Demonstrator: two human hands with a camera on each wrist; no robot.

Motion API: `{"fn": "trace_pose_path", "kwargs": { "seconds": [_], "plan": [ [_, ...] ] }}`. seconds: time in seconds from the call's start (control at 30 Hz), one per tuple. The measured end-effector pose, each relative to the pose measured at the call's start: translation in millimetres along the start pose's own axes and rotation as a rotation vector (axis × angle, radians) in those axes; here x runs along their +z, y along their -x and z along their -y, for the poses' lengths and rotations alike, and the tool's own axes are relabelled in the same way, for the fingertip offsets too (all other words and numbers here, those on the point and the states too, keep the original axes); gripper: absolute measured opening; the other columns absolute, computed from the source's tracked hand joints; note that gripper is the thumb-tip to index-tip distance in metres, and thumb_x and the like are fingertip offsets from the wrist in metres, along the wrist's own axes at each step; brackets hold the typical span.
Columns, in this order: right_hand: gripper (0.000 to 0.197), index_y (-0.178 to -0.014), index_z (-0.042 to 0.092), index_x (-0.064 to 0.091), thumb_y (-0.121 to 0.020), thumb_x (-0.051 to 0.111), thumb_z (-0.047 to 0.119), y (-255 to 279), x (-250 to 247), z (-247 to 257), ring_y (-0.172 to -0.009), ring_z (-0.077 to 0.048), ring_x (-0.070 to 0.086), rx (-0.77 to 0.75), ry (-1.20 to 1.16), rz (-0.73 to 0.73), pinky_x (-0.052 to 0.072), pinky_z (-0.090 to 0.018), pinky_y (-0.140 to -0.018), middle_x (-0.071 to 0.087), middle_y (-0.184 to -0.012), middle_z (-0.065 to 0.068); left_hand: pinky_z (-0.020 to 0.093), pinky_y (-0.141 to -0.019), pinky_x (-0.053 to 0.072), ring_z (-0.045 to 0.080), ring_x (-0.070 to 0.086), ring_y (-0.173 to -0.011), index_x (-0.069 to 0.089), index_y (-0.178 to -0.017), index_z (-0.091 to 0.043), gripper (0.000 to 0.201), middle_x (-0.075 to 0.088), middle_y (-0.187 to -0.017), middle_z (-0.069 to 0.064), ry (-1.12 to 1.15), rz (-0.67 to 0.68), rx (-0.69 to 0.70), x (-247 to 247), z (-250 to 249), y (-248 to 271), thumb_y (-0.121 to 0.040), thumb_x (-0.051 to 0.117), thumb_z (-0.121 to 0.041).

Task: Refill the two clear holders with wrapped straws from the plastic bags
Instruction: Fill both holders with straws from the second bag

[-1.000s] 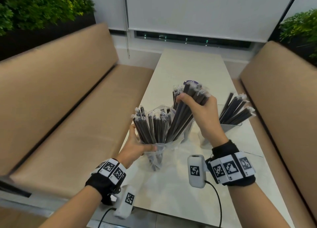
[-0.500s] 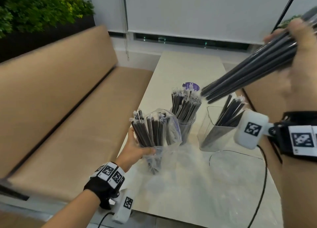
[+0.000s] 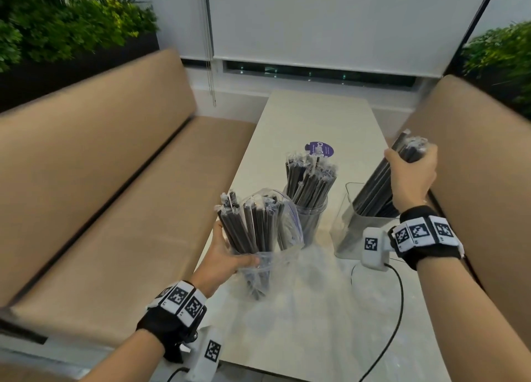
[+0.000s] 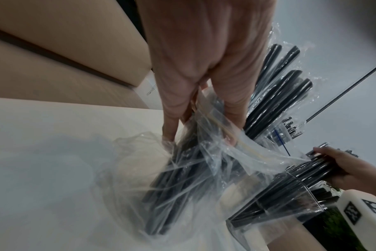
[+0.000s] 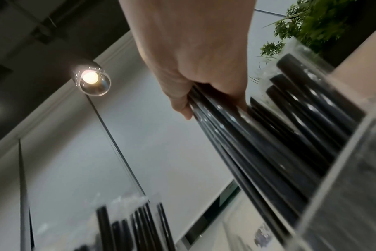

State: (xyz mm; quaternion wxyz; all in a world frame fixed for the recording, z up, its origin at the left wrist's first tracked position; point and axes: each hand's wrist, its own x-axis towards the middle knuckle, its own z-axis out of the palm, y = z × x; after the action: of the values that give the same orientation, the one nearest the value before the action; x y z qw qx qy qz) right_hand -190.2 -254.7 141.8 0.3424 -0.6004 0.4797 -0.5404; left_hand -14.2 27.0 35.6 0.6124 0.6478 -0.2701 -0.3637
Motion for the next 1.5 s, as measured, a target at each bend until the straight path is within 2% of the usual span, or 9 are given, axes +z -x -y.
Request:
{"fn": "trace_pose_path", "kwargs": {
  "seconds": [0.17, 0.27, 0.4, 0.53, 0.7, 0.87, 1.03, 1.17, 1.5],
  "plan": [
    [0.065, -0.133, 0.016, 0.042, -0.077, 0.073, 0.025, -16, -10, 12, -0.111, -0.02, 0.058, -0.116, 0.081, 0.049, 0.047, -0.034, -0.095, 0.058, -0.125, -0.009, 0.024, -0.067, 0.06, -0.006, 0.07, -0.086, 0.025, -0.133, -0.033, 0.099, 0.065, -0.107, -0.005, -0.003, -0.003, -0.013, 1, 1, -2, -0.066, 0.075, 0.021],
    [0.048, -0.13, 0.012, 0.052, -0.084, 0.065, 0.021, -14, -15, 25, -0.12, -0.02, 0.052, -0.241, 0.232, 0.07, 0.038, -0.027, -0.099, 0.056, -0.131, -0.009, 0.024, -0.064, 0.06, -0.006, 0.069, -0.087, 0.026, -0.132, -0.033, 0.098, 0.065, -0.107, -0.005, -0.007, 0.0, -0.023, 0, 0, -1, -0.067, 0.075, 0.02],
    [0.022, -0.109, 0.011, 0.068, -0.091, 0.055, 0.012, 29, -16, 51, -0.096, -0.008, 0.06, -0.371, 0.161, 0.104, 0.041, -0.006, -0.085, 0.071, -0.109, -0.006, 0.023, -0.06, 0.059, -0.006, 0.07, -0.083, 0.024, -0.136, -0.031, 0.099, 0.065, -0.107, -0.005, -0.016, 0.009, -0.037, 0, 0, -2, -0.067, 0.075, 0.019],
    [0.015, -0.096, 0.022, 0.071, -0.09, 0.061, 0.011, 105, -7, 57, -0.07, 0.0, 0.067, -0.347, 0.105, 0.583, 0.054, -0.015, -0.074, 0.073, -0.076, 0.01, 0.025, -0.061, 0.059, 0.013, 0.068, -0.099, 0.024, -0.136, -0.031, 0.099, 0.066, -0.11, -0.001, 0.01, 0.004, -0.046, -1, 0, -2, -0.068, 0.075, 0.02],
    [0.059, -0.131, 0.03, 0.043, -0.083, 0.076, 0.035, 169, 24, 23, -0.095, 0.005, 0.058, -0.075, 0.179, 0.966, 0.05, -0.021, -0.089, 0.056, -0.107, 0.019, 0.027, -0.072, 0.059, 0.01, 0.068, -0.104, 0.027, -0.138, -0.028, 0.099, 0.065, -0.121, 0.003, 0.008, 0.012, 0.0, 1, 1, 0, -0.066, 0.076, 0.018],
    [0.054, -0.12, 0.03, 0.056, -0.074, 0.078, 0.048, 180, 47, -4, -0.11, -0.008, 0.06, -0.112, 0.109, 0.88, 0.051, -0.035, -0.097, 0.063, -0.121, 0.007, 0.019, -0.072, 0.056, 0.001, 0.068, -0.1, 0.029, -0.139, -0.021, 0.092, 0.063, -0.122, 0.002, -0.041, 0.052, -0.002, 3, 4, 1, -0.069, 0.075, 0.016],
    [0.044, -0.116, 0.039, 0.057, -0.079, 0.08, 0.031, 169, 41, -1, -0.101, 0.014, 0.061, -0.062, -0.023, 0.9, 0.045, -0.008, -0.087, 0.067, -0.109, 0.022, 0.021, -0.074, 0.057, 0.007, 0.066, -0.106, 0.032, -0.139, -0.022, 0.096, 0.063, -0.124, 0.002, -0.05, 0.03, -0.008, -1, 10, 1, -0.064, 0.081, 0.012],
    [0.042, -0.122, 0.018, 0.057, -0.084, 0.076, 0.024, 159, 38, 1, -0.1, 0.004, 0.066, -0.017, -0.089, 0.828, 0.051, -0.015, -0.086, 0.07, -0.11, 0.012, 0.015, -0.071, 0.056, 0.003, 0.067, -0.099, 0.031, -0.134, -0.027, 0.094, 0.064, -0.118, -0.005, -0.067, 0.034, -0.002, 0, 5, 3, -0.065, 0.079, 0.014],
    [0.01, -0.099, 0.017, 0.067, -0.09, 0.067, 0.019, 107, 0, 67, -0.086, -0.008, 0.073, -0.038, -0.226, 0.615, 0.058, -0.021, -0.078, 0.074, -0.094, -0.001, 0.023, -0.072, 0.057, -0.002, 0.07, -0.085, 0.034, -0.126, -0.029, 0.085, 0.067, -0.107, 0.001, -0.072, 0.084, -0.004, 6, 6, -2, -0.067, 0.08, 0.011]
  ]
}}
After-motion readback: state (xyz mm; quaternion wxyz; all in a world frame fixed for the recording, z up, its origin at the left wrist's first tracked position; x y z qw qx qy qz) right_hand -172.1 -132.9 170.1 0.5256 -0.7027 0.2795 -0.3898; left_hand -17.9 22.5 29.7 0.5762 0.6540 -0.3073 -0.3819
